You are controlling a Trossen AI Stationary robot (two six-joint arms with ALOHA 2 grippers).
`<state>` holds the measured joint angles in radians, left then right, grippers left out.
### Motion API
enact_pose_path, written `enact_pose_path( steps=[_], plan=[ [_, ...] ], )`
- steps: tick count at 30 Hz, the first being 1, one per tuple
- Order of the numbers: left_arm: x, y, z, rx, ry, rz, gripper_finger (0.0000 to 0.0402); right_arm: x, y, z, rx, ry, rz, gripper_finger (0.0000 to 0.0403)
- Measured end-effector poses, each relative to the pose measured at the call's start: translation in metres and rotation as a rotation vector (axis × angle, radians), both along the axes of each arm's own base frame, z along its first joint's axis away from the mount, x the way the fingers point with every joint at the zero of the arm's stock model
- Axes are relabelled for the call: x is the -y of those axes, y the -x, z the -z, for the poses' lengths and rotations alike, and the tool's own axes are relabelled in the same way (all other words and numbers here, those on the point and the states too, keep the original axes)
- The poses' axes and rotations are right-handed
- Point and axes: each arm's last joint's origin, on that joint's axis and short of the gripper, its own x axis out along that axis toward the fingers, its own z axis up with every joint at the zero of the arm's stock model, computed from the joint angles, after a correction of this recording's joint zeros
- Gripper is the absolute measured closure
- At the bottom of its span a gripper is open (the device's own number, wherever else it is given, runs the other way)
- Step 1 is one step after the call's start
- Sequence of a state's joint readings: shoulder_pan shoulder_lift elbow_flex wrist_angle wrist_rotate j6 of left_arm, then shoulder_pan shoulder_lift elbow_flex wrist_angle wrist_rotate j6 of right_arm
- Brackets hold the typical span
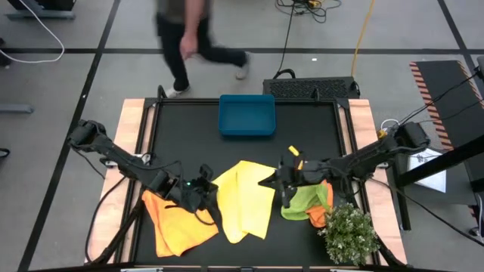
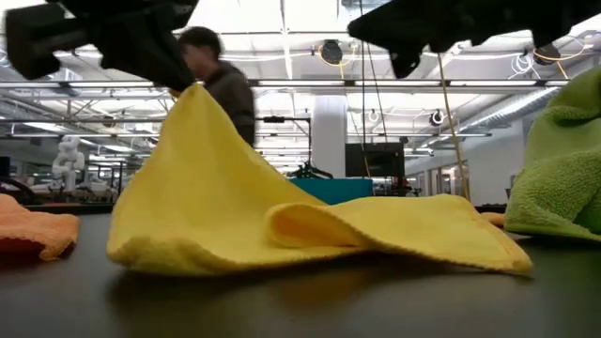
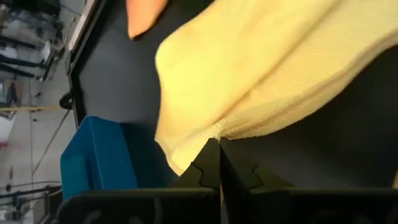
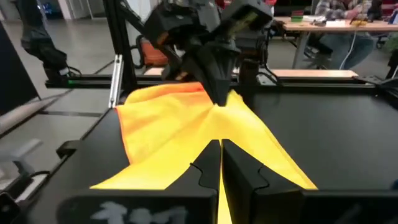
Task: Fold microfiber towels
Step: Fold the yellow microfiber towel
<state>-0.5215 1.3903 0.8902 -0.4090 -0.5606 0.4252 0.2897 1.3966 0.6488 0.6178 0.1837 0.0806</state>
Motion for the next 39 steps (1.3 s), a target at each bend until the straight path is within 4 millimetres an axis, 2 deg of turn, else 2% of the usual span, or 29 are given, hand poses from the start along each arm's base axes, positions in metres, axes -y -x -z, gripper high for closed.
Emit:
enact_pose_path(
  steps=[7,10,14,17,21,25,30,39],
  plan=[
    [0.015,0.009,0.001,0.001,0.021,0.030,0.0401,-0.007,-0.023,0.030,-0.120,0.051,0.000,0.0397],
    [0.019,0.012,0.002,-0.004,0.046,0.039,0.0400,0.001,-0.024,0.045,-0.198,0.082,0.085,0.0397],
    [0.022,0.017,0.009,-0.028,0.060,0.052,0.0401,0.025,-0.025,0.051,-0.276,0.046,0.248,0.0392],
    [0.022,0.018,0.011,-0.029,0.077,0.037,0.0400,0.049,-0.025,0.057,-0.342,-0.032,0.330,0.0373],
    [0.022,0.018,0.011,-0.034,0.085,0.031,0.0400,0.079,-0.023,0.062,-0.413,-0.163,0.386,0.0326],
    [0.022,0.019,0.011,-0.034,0.086,0.029,0.0398,0.097,-0.019,0.066,-0.476,-0.266,0.379,0.0272],
    [0.022,0.019,0.011,-0.036,0.089,0.030,0.0397,0.102,-0.013,0.072,-0.573,-0.280,0.330,0.0239],
    [0.022,0.018,0.011,-0.033,0.092,0.028,0.0397,0.097,-0.008,0.078,-0.660,-0.320,0.305,0.0244]
  ],
)
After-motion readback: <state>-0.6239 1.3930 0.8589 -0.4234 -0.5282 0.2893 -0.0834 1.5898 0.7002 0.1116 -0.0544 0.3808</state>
